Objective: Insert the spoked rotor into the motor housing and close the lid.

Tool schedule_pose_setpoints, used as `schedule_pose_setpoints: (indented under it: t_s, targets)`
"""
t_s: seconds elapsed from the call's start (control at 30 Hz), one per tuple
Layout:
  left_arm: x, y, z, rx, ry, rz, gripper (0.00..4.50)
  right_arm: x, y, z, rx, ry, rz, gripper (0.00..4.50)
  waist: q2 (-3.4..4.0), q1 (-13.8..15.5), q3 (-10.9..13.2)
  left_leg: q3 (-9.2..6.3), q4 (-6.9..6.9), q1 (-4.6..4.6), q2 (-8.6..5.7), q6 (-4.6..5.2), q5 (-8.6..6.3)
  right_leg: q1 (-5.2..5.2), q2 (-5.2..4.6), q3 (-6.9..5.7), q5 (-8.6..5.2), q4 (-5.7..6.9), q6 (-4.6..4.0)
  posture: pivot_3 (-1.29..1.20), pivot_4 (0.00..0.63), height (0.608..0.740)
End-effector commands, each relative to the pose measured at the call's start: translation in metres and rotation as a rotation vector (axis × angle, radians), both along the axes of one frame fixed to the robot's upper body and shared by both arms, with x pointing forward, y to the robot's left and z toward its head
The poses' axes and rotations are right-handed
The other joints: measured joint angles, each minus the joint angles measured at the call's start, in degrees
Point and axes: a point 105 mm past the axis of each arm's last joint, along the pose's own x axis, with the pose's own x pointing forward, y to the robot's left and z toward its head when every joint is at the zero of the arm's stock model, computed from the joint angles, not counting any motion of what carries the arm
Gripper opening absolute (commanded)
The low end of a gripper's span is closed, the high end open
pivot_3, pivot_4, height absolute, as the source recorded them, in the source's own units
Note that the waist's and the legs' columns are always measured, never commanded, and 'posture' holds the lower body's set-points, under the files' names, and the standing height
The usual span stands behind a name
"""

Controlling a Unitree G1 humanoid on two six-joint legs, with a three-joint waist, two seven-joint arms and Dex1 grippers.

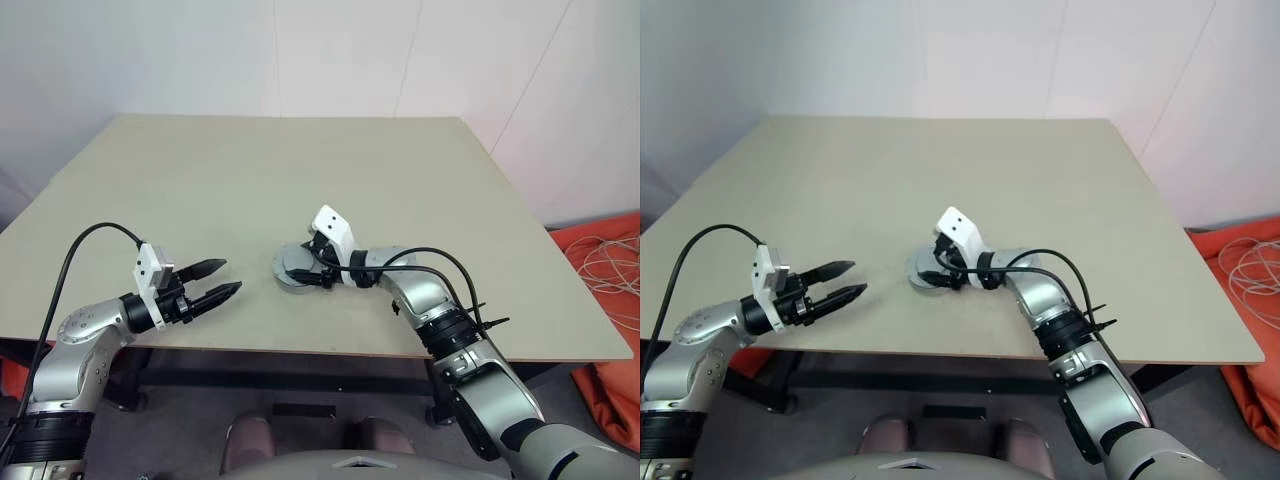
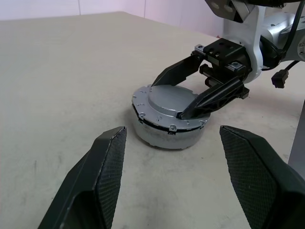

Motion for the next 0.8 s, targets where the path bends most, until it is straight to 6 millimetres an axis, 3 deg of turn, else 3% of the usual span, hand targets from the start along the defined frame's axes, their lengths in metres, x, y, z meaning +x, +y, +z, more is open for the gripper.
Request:
schedule_pose_setpoints:
  t_s: [0.03,0.57,0.8]
  targets:
    - [0.003,0.003,0.011,0.009,-0.049,0.006,3.34,0.003,0.001,0.007,-0.007,-0.03,0.008,3.15,0.0,0.0,0.0,0.0,0.0,0.0,0.0,0.0,0.0,0.0,0.0,0.0,0.0,0.0,0.0,0.0,0.0,0.74]
    - [0.007,0.005,0.012,0.029,-0.042,0.027,3.34,0.005,-0.005,-0.01,-0.069,0.031,-0.022,3.15,0.0,0.0,0.0,0.0,0.01,0.12,0.0,0.0,0.0,0.11,0.0,0.01,0.0,0.0,0.01,0.0,0.0,0.74]
    - [0.02,0.008,0.008,0.068,0.005,0.088,3.34,0.0,-0.01,-0.019,-0.095,0.076,0.001,3.15,-0.01,0.0,0.0,-0.01,0.01,0.21,-0.03,0.0,0.0,0.17,-0.01,0.02,-0.01,0.0,0.01,0.0,0.0,0.74]
